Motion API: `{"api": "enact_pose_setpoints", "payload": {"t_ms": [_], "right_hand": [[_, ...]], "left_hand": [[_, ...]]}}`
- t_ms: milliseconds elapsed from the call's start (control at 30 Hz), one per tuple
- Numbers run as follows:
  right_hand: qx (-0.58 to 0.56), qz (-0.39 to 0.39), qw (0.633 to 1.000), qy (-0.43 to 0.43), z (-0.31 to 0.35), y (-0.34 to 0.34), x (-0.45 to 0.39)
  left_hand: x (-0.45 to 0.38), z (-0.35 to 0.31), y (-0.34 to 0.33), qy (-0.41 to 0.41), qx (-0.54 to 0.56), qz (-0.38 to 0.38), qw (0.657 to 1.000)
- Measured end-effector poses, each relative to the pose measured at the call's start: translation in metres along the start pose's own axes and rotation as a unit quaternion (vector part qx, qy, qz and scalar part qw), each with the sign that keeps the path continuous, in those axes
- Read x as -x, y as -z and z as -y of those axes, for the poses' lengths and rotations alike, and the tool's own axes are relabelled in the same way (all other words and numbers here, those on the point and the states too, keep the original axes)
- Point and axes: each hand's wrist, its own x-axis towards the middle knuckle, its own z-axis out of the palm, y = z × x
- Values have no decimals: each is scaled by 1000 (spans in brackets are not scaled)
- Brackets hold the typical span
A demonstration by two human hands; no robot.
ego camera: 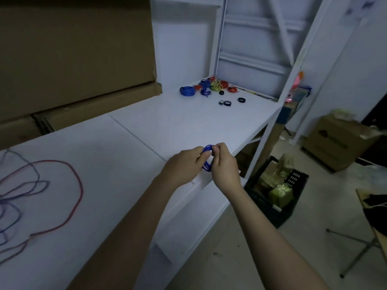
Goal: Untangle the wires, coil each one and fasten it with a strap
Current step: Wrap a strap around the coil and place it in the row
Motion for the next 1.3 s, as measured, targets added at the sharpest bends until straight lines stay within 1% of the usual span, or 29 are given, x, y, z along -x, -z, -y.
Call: {"api": "enact_pose_setpoints", "payload": {"t_ms": [67, 133, 233, 333, 433, 600, 733, 867, 967, 1100, 1200, 1300], "right_hand": [[3, 2, 1000, -7, -17, 2, -29], [-2, -12, 1000, -17, -35, 8, -56], [7, -27, 998, -51, -67, 24, -92], [17, -25, 997, -71, -101, 40, -133], [10, -10, 997, -71, -135, 50, -180], [-7, 63, 997, -39, -187, 56, -264], [-21, 126, 992, 4, -219, 64, -323], [-44, 165, 984, 56, -241, 65, -375], [-66, 197, 977, 56, -247, 56, -404], [-88, 220, 969, 72, -246, 38, -437], [-85, 229, 964, 106, -247, 29, -457], [-78, 258, 952, 145, -248, 22, -472]], "left_hand": [[-34, 1, -1, 0, 3, 21, 1000], [-67, 2, -5, 2, 45, 42, 998], [-111, 5, -15, 17, 85, 44, 995], [-157, 7, -28, 20, 24, 15, 999], [-205, 6, -41, 27, -35, -28, 999], [-276, 3, -61, 86, -64, -98, 989], [-323, -11, -73, 144, -52, -133, 979], [-365, -22, -85, 190, -31, -184, 964], [-385, -25, -92, 219, -28, -197, 955], [-411, -21, -88, 237, -41, -224, 945], [-428, -13, -86, 233, -52, -218, 946], [-440, -8, -87, 220, -50, -213, 951]]}}
